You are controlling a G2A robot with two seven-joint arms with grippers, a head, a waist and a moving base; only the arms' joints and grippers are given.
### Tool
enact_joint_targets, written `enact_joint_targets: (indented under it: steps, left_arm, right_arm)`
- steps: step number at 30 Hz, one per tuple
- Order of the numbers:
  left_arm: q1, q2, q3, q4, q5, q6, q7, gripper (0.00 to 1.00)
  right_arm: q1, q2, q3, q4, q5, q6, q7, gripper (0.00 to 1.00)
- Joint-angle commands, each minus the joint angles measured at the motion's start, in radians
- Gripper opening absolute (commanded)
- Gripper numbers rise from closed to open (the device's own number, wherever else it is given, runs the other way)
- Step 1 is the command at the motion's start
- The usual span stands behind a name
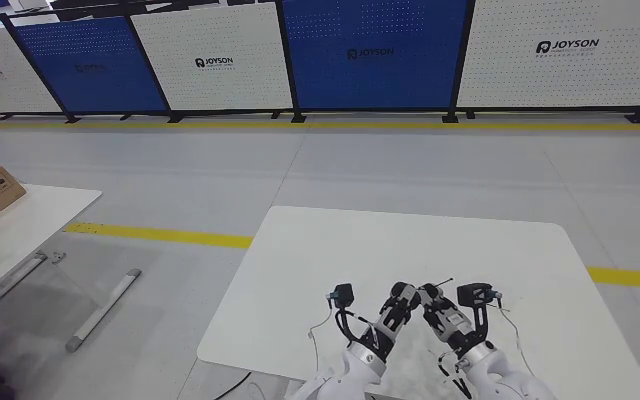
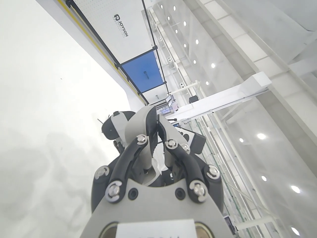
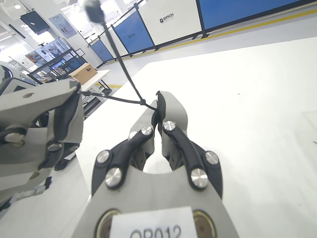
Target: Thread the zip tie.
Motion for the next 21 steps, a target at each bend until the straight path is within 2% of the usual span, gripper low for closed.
enact_joint_targets:
  steps: [1, 9, 17, 21]
  left_arm:
    - [0.002, 0.0, -0.002, -0.004, -0.003, -0.006, 0.004, 0.0]
    - [0.017, 0.003, -0.015, -0.041, -0.017, -0.04, 0.016, 0.0]
    - [0.054, 0.011, -0.039, -0.113, -0.018, -0.071, 0.017, 0.0]
    - [0.066, 0.014, -0.044, -0.13, -0.016, -0.075, 0.012, 0.0]
  right_arm:
    - [0.0, 0.0, 0.0, 0.001, -0.003, 0.0, 0.002, 0.0]
    - [-0.001, 0.001, -0.003, 0.003, -0.018, -0.002, 0.009, 0.0]
    - [0.0, 0.002, -0.004, 0.006, -0.022, -0.008, 0.008, 0.0]
    - [0.0, 0.002, -0.005, 0.007, -0.022, -0.01, 0.007, 0.0]
